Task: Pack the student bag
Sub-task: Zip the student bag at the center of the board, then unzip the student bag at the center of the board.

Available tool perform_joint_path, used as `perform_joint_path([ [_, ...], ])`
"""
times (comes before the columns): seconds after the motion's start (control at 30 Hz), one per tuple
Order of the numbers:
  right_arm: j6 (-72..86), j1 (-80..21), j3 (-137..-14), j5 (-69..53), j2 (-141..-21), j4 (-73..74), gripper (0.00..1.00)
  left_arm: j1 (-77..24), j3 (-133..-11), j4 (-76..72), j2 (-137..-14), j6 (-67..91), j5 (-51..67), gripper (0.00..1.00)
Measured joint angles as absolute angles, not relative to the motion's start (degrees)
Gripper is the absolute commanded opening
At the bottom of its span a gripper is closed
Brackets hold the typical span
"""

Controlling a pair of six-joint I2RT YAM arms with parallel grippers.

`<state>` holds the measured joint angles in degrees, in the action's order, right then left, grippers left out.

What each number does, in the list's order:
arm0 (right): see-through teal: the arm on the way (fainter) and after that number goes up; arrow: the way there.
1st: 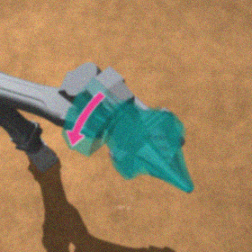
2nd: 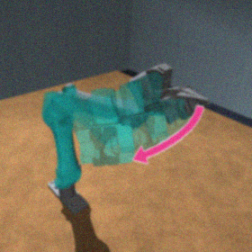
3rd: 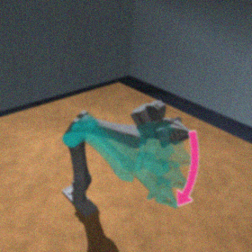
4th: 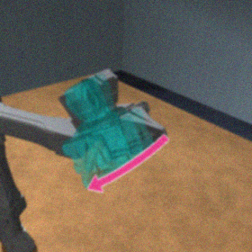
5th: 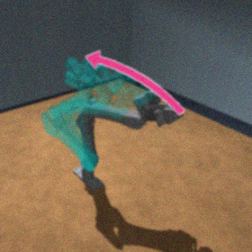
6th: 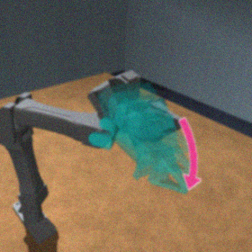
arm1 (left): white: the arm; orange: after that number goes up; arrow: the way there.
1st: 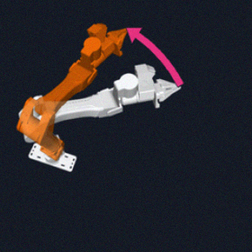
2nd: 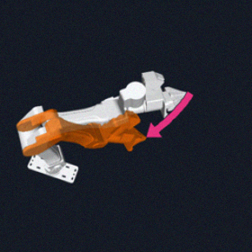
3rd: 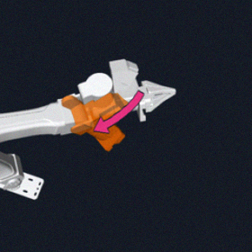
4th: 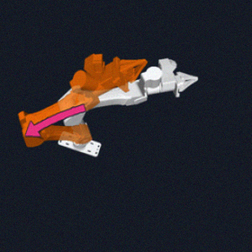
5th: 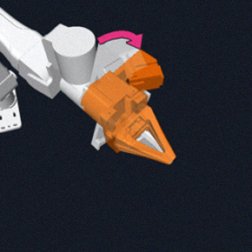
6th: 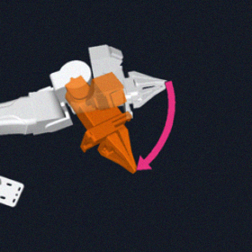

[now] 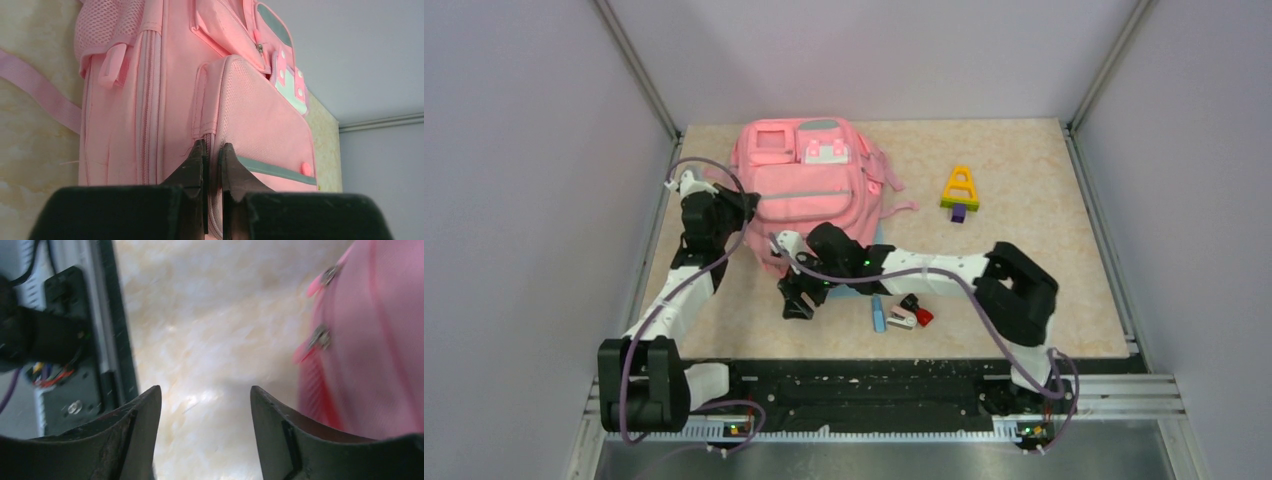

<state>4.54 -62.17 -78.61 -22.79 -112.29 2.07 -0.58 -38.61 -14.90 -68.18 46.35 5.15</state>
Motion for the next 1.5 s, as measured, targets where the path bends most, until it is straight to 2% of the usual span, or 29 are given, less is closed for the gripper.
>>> perform_joint_path([
  [0.1,4.5,-62.3,-71.4,-22.2,-102.1,2.4,0.76,1.5,-37.2,-14.5,-67.2,46.1,6.5,0.0],
  [0.17,4.5,-61.8,-68.5,-20.6,-95.5,3.1,0.78,2.7,-36.6,-13.5,-66.4,45.7,6.9,0.05],
  [0.23,4.8,-60.4,-66.7,-19.0,-89.1,3.9,0.79,3.5,-36.3,-12.2,-65.3,45.1,7.0,0.14],
  [0.33,6.7,-54.9,-64.1,-17.8,-81.4,4.2,0.81,4.1,-36.2,-10.0,-63.5,44.2,6.8,0.41],
  [0.4,8.0,-48.7,-62.0,-17.7,-77.5,4.1,0.83,4.5,-36.2,-8.5,-62.2,43.2,6.1,0.54],
  [0.57,9.3,-35.4,-59.9,-18.0,-75.7,4.4,0.83,5.3,-39.2,-2.5,-58.9,41.6,5.1,0.7],
  [0.8,9.1,-26.9,-60.6,-25.3,-85.3,1.6,0.82,5.3,-46.3,7.1,-58.7,37.1,6.9,0.75],
  [0.9,7.6,-24.3,-64.5,-28.9,-91.7,1.5,0.81,5.3,-47.7,9.5,-60.3,34.3,7.8,0.76],
  [1.27,-0.6,-22.4,-93.1,-41.3,-115.2,6.2,0.77,5.3,-51.4,16.3,-73.7,26.2,19.3,0.76],
  [1.5,-4.6,-22.4,-110.8,-47.8,-129.8,14.9,0.75,5.8,-53.9,18.4,-75.4,23.8,20.2,0.73],
])
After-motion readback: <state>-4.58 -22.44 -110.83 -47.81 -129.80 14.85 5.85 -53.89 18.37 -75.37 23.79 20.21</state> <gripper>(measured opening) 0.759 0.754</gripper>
